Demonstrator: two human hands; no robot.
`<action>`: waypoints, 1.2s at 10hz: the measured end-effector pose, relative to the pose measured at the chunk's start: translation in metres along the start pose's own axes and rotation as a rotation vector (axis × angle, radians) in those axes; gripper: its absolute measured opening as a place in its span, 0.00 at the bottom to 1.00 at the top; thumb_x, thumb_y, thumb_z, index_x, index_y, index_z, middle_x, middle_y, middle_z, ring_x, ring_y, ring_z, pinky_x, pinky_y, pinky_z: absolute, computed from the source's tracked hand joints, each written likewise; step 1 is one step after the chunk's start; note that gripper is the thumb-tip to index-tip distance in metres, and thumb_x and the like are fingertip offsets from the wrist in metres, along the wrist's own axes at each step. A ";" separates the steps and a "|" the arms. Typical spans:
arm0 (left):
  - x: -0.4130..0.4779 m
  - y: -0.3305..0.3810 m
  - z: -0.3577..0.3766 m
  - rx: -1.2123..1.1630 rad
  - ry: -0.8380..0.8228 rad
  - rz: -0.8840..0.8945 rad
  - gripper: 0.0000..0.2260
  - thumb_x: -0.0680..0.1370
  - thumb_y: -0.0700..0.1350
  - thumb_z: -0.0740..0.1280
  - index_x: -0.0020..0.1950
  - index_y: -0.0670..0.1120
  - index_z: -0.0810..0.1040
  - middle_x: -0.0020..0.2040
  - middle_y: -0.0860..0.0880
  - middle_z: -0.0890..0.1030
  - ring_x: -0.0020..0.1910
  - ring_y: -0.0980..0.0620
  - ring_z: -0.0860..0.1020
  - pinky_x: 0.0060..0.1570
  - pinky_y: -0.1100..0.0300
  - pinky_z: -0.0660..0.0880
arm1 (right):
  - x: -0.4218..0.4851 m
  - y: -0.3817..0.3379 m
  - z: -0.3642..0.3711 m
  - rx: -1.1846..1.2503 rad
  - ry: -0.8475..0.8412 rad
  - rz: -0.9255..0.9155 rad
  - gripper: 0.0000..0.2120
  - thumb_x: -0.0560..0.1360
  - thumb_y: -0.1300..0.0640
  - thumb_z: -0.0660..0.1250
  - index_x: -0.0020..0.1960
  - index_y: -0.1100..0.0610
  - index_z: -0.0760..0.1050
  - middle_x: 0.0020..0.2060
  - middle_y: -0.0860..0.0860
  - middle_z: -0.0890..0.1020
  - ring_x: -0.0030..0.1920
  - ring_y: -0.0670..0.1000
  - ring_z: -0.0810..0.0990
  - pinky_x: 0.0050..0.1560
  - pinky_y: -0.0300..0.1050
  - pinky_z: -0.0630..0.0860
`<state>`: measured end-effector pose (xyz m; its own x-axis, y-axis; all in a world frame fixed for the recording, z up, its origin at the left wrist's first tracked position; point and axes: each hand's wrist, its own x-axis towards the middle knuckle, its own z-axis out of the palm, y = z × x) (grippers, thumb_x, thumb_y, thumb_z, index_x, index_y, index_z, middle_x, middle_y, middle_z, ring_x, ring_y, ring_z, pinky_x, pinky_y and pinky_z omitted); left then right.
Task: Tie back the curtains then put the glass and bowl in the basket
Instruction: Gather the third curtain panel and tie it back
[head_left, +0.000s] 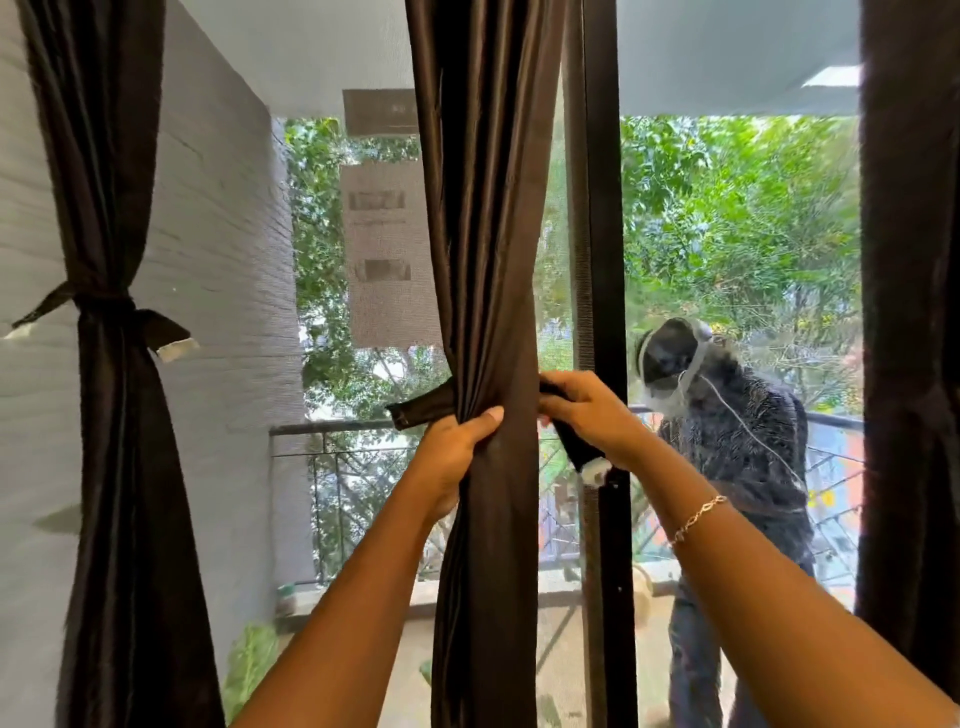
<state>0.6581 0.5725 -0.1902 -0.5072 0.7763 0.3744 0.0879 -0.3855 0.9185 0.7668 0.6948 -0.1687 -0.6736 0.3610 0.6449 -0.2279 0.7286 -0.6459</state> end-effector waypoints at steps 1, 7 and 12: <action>0.004 0.000 -0.005 0.128 0.077 0.022 0.11 0.78 0.42 0.63 0.58 0.39 0.76 0.48 0.44 0.81 0.42 0.49 0.80 0.45 0.58 0.79 | -0.002 -0.006 -0.015 -0.127 0.082 0.087 0.13 0.78 0.69 0.57 0.40 0.61 0.77 0.28 0.56 0.75 0.24 0.40 0.76 0.32 0.30 0.73; 0.005 -0.030 -0.001 0.278 -0.054 0.404 0.29 0.75 0.34 0.63 0.73 0.35 0.57 0.64 0.33 0.71 0.59 0.50 0.77 0.59 0.62 0.74 | -0.026 -0.068 0.015 0.906 -0.306 0.565 0.22 0.78 0.50 0.54 0.34 0.57 0.80 0.44 0.63 0.83 0.46 0.60 0.84 0.33 0.47 0.81; -0.014 0.009 -0.014 0.417 0.200 0.891 0.15 0.76 0.52 0.54 0.51 0.49 0.78 0.54 0.48 0.78 0.54 0.59 0.75 0.54 0.68 0.69 | -0.021 -0.065 0.035 0.567 0.033 0.455 0.14 0.80 0.54 0.57 0.47 0.62 0.77 0.40 0.53 0.81 0.40 0.51 0.80 0.45 0.47 0.79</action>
<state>0.6542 0.5514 -0.1888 -0.2420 0.1768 0.9540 0.7795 -0.5501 0.2997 0.7710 0.6188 -0.1545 -0.7687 0.5807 0.2681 -0.2655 0.0917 -0.9597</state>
